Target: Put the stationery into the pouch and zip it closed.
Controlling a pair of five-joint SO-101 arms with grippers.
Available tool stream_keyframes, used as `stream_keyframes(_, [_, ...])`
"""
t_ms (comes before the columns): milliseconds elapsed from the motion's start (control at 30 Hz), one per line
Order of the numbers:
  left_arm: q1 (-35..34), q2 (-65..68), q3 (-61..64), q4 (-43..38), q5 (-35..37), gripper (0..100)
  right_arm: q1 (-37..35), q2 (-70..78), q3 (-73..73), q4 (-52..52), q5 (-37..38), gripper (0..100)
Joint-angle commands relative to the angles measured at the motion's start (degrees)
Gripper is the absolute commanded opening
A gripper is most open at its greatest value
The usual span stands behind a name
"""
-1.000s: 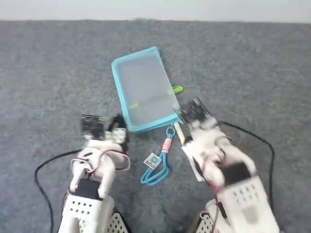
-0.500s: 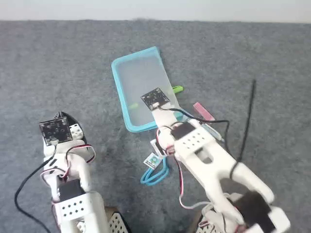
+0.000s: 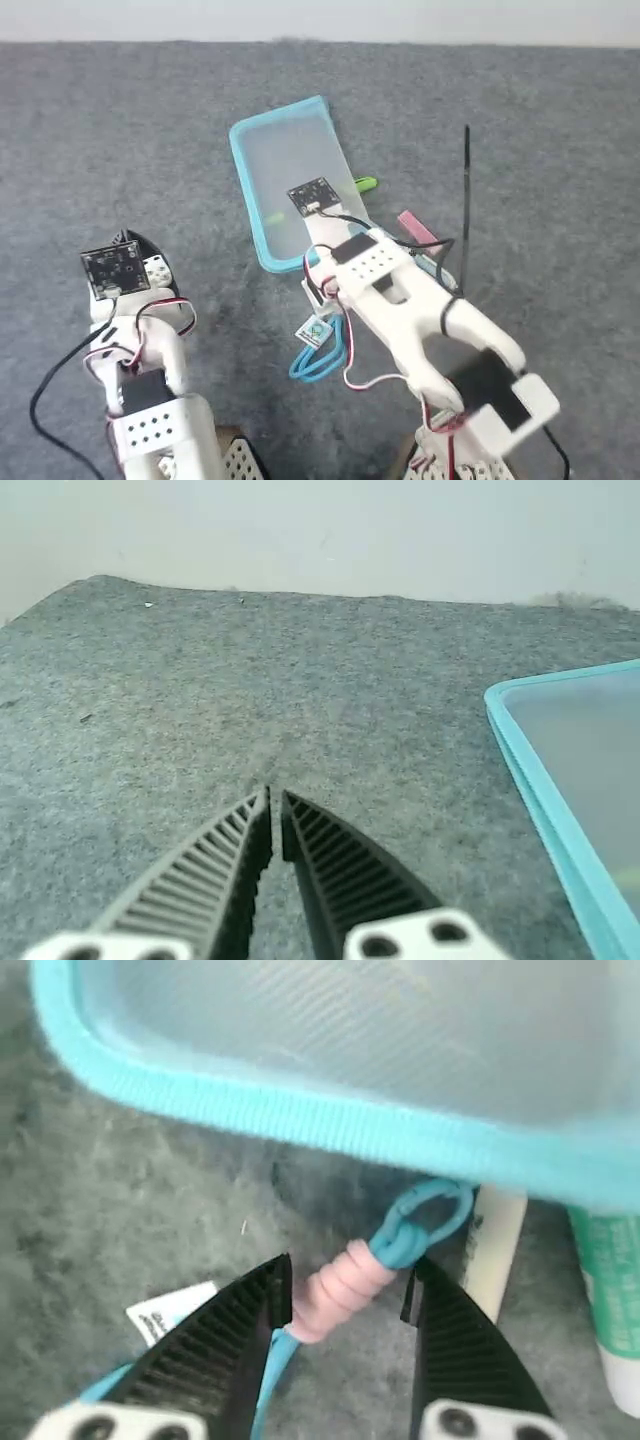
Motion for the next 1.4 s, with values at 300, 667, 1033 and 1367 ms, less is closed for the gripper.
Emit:
stream_keyframes(300, [0.18,0.53,-0.66,-1.14,-0.70,1,2.51,3.74,-4.66,-1.01,-0.44,0.6])
stream_keyframes(667, [0.26,0.09,-0.66,0.53,-0.35,1,8.40,1.19,-7.38,7.34,9.23,0.7])
stream_keyframes(1033, [7.74,0.09,-10.95,25.32,-6.07,2,8.48,-20.35,-0.79,8.31,15.30,0.7])
stream_keyframes(1367, [10.64,0.53,-15.43,32.97,-6.24,13,11.65,-45.41,7.47,13.14,21.10,0.6])
